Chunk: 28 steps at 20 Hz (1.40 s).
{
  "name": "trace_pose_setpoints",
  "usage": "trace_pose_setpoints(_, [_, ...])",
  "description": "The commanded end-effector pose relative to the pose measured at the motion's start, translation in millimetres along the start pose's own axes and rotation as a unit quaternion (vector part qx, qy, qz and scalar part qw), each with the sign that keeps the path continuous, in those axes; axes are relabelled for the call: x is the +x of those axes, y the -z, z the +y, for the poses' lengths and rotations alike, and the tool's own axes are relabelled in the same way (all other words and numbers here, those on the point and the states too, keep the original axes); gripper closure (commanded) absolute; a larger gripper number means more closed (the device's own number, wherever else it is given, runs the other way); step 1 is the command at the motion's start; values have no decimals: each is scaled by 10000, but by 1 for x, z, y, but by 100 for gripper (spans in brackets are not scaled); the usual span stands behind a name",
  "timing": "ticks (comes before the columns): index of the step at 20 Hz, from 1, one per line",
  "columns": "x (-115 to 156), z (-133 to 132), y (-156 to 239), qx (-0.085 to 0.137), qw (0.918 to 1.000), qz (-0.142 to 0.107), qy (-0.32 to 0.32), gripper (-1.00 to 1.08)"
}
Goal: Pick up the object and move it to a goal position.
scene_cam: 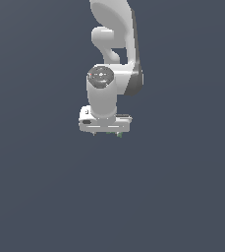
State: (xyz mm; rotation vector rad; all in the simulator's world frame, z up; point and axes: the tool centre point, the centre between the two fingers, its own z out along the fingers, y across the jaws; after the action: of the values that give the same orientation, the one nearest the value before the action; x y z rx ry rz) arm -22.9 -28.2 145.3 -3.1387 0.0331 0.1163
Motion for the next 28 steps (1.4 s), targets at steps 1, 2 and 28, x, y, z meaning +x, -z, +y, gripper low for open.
trace_pose_setpoints(1, [-1, 7, 1, -17, 10000, -15, -44, -92])
trace_pose_setpoints(2, [0, 7, 1, -17, 10000, -15, -49, -92])
trace_pose_setpoints(28, [-34, -12, -25, -56, 9754, 110, 2200, -92])
